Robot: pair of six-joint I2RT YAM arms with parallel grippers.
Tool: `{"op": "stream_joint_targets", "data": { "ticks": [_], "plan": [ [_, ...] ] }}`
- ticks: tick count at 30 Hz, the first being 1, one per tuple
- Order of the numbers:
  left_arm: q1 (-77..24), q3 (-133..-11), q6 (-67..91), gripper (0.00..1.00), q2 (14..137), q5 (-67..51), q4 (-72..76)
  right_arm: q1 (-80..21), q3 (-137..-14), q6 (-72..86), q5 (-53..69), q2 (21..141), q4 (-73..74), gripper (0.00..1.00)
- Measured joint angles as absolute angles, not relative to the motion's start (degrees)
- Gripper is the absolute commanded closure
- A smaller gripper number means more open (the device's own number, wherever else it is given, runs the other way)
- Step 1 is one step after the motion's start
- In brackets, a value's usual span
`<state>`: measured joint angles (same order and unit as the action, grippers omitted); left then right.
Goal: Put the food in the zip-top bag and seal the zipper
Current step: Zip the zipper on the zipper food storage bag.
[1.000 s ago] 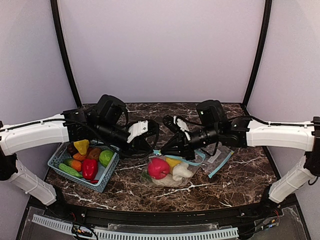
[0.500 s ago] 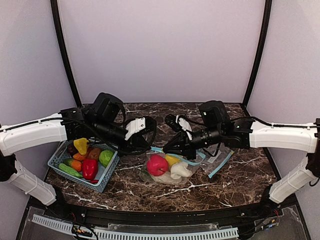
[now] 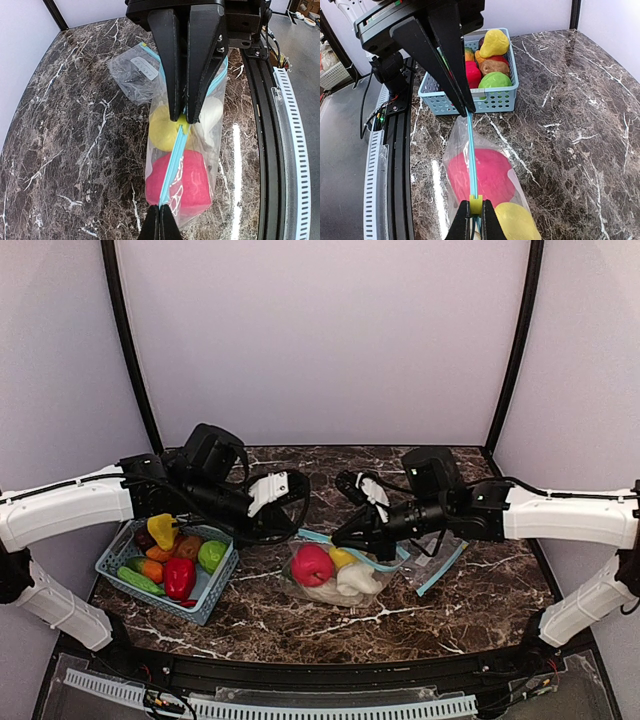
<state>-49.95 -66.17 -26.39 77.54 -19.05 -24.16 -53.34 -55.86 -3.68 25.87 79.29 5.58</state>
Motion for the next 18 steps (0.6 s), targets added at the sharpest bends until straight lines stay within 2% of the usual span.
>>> {"op": "stream_joint_targets", "data": {
  "ticks": [18],
  "plan": [
    [-49.15, -66.15, -26.35, 0.99, 76.51, -16.49, -24.60, -53.06, -54.17, -0.23, 22.44, 78.37, 5.13, 0.95]
  ]
}}
